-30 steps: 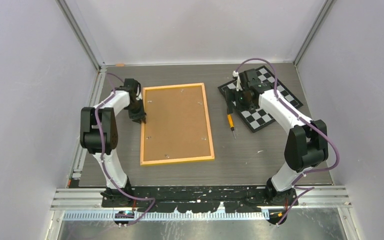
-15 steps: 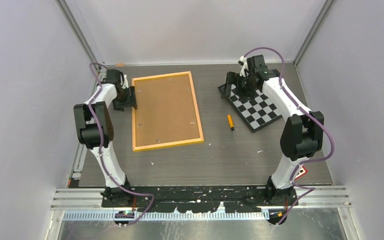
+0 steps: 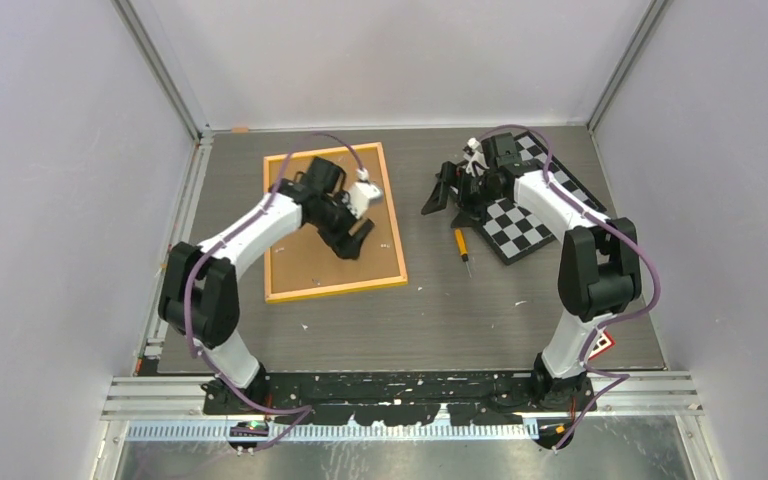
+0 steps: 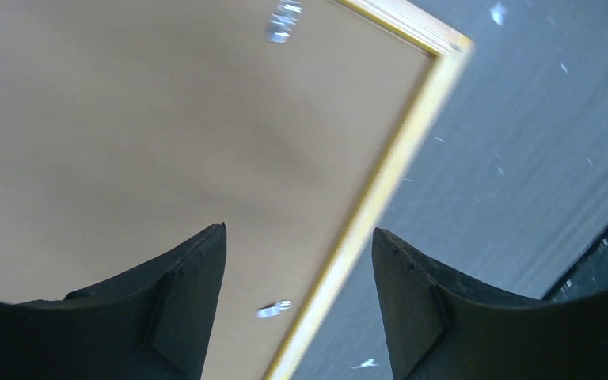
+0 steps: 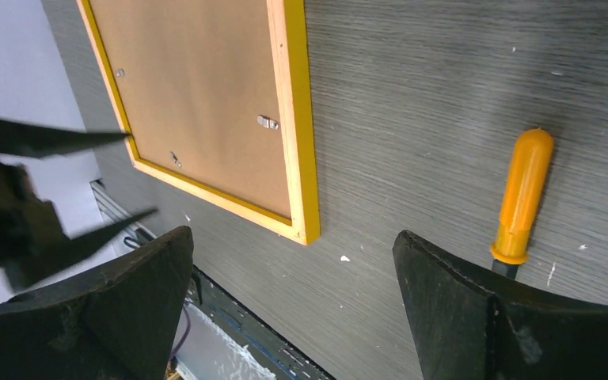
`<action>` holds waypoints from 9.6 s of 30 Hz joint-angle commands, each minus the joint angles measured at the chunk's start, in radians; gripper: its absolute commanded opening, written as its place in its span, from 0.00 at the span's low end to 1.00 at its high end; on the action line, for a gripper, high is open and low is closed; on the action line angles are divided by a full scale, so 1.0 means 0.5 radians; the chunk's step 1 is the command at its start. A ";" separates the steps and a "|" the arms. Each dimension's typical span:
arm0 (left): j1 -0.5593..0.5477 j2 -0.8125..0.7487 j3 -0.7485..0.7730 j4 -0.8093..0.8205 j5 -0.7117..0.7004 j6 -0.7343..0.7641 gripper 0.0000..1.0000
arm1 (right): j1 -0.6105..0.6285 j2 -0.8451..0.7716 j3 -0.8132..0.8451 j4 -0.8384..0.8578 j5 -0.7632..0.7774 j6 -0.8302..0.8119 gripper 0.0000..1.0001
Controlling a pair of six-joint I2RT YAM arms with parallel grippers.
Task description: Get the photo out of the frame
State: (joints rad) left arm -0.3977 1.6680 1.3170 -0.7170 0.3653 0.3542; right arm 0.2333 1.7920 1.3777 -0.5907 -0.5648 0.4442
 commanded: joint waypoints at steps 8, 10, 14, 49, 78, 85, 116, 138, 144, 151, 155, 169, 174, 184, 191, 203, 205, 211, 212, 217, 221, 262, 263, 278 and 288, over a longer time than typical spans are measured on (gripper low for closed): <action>-0.545 0.190 -0.150 0.048 -0.181 0.302 0.64 | 0.012 0.032 -0.103 0.029 -0.091 0.027 1.00; -0.601 0.228 -0.171 0.066 -0.244 0.328 0.62 | 0.009 0.025 -0.116 0.034 -0.088 0.026 1.00; -0.673 0.230 -0.280 0.168 -0.349 0.370 0.56 | 0.009 0.027 -0.135 0.046 -0.085 0.026 1.00; -0.480 -0.397 -0.318 0.543 -0.014 -0.054 0.00 | 0.309 0.499 -0.052 0.403 -1.062 0.451 0.84; -0.095 -0.608 0.313 0.107 -0.303 -0.779 0.70 | 0.311 0.189 0.528 -0.471 -0.478 -0.131 0.01; 0.189 -0.383 0.802 -0.322 -0.094 -1.107 0.87 | 0.362 0.148 0.972 -0.889 -0.023 -0.463 0.00; 0.510 -0.055 1.196 -0.222 0.044 -2.454 1.00 | 1.173 0.232 1.992 -1.291 1.678 -1.016 0.00; 0.565 -0.158 0.859 -0.361 -0.077 -2.638 0.51 | 1.625 0.083 1.546 -0.965 1.933 -1.413 0.01; 0.597 -0.169 0.808 -0.349 -0.060 -2.587 0.30 | 1.642 0.106 1.519 -1.030 1.693 -1.402 0.17; 0.693 -0.252 0.596 -0.310 0.076 -2.437 0.00 | 1.640 0.066 1.435 -1.086 1.488 -1.347 0.61; 0.781 -0.316 0.341 -0.187 0.281 -2.306 0.00 | 1.584 0.046 1.419 -1.124 1.289 -1.293 0.87; 1.126 -0.061 -0.195 0.010 1.114 -1.509 0.00 | 0.957 0.095 1.416 -1.246 0.067 -1.116 1.00; 1.166 0.169 -0.191 -0.060 1.193 -1.240 0.00 | 0.719 0.242 1.400 -1.283 -0.051 -1.015 1.00; 1.197 0.738 0.106 -0.459 1.191 -0.619 0.00 | 0.442 0.469 1.231 -1.251 -0.122 -0.916 1.00; 1.216 0.972 0.297 -0.580 1.022 -0.484 0.00 | 0.389 0.582 1.062 -1.138 -0.078 -0.893 1.00; 1.245 0.797 0.045 -0.021 0.744 -1.091 0.29 | 0.332 0.978 1.150 -0.943 0.093 -0.778 0.98; 1.243 0.760 0.034 -0.010 0.672 -1.107 0.41 | 0.331 1.009 1.138 -0.918 0.117 -0.780 0.95; 1.248 0.627 -0.021 0.016 0.444 -1.168 0.69 | 0.332 1.072 1.053 -0.830 0.114 -0.783 0.88; 1.247 0.604 -0.036 0.029 0.413 -1.184 0.75 | 0.330 1.080 1.042 -0.820 0.105 -0.781 0.86; 1.261 0.460 -0.146 0.128 0.242 -1.311 0.84 | 0.334 1.128 1.006 -0.778 0.005 -0.746 0.78; 1.258 0.452 -0.175 0.247 0.222 -1.340 0.90 | 0.345 1.163 0.983 -0.785 -0.060 -0.725 0.75; 1.213 0.556 0.638 0.164 0.241 -1.353 0.96 | 0.522 0.618 0.708 -1.244 -0.173 -1.220 0.84; 1.235 0.462 0.556 0.157 0.247 -1.405 0.96 | 0.501 0.595 0.764 -1.249 -0.160 -1.224 0.84; 1.314 -0.770 -0.832 0.067 0.026 -2.179 1.00 | 0.382 1.195 1.970 -0.456 0.357 -0.944 1.00; 1.314 -0.896 -1.224 0.032 0.045 -2.271 1.00 | 0.379 1.549 2.191 0.195 0.534 -0.684 1.00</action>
State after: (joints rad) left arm 0.2554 1.2526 0.7425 -0.7124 0.3832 -0.7483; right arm 0.4225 2.5259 2.3650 -0.6727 -0.3473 0.0196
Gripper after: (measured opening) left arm 0.996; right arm 0.995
